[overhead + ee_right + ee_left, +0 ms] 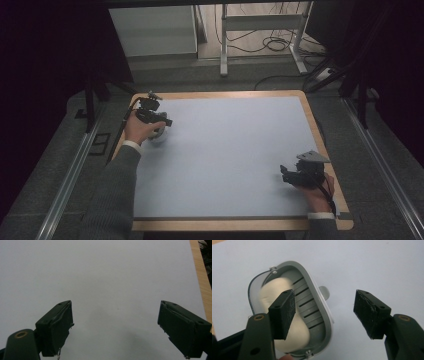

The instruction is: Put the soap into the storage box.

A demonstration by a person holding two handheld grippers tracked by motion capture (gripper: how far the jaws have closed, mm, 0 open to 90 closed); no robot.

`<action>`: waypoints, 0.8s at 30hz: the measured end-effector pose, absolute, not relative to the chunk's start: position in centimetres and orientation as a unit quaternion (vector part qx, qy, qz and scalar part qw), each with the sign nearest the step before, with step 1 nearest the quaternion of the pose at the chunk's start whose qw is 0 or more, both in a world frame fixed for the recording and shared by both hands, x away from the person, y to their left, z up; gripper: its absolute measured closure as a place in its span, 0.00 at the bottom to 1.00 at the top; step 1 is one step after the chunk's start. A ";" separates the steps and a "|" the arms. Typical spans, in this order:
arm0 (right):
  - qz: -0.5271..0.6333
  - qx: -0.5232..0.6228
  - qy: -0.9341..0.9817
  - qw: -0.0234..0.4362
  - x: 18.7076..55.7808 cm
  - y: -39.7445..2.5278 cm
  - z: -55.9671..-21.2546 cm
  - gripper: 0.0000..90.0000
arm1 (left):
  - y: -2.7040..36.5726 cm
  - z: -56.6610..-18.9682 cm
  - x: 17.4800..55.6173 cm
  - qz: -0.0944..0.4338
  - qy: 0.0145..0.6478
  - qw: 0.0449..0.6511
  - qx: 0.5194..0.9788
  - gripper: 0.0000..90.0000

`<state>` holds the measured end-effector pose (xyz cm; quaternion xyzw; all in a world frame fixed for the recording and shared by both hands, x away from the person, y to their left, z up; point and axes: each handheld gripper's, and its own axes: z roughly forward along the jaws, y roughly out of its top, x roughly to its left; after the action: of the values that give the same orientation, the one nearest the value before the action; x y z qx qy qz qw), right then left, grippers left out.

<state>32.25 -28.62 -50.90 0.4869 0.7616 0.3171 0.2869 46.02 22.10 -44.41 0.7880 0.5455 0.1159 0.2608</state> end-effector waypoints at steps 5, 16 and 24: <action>0.317 0.488 0.760 0.289 32.1 -28.8 -50.9 0.14 | 21.3 -43.8 45.0 0.114 0.526 0.277 0.796 0.37; 0.317 0.490 0.758 0.291 31.9 -28.8 -50.8 0.14 | 20.2 -42.6 42.6 0.116 0.490 0.296 0.812 0.36; 0.316 0.489 0.760 0.290 31.9 -28.8 -50.8 0.14 | 19.6 -43.7 40.8 0.104 0.475 0.301 0.820 0.36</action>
<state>31.93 -28.80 -50.83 0.4888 0.7597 0.3161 0.2900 40.84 19.60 -43.65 0.8201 0.4752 0.1036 0.3015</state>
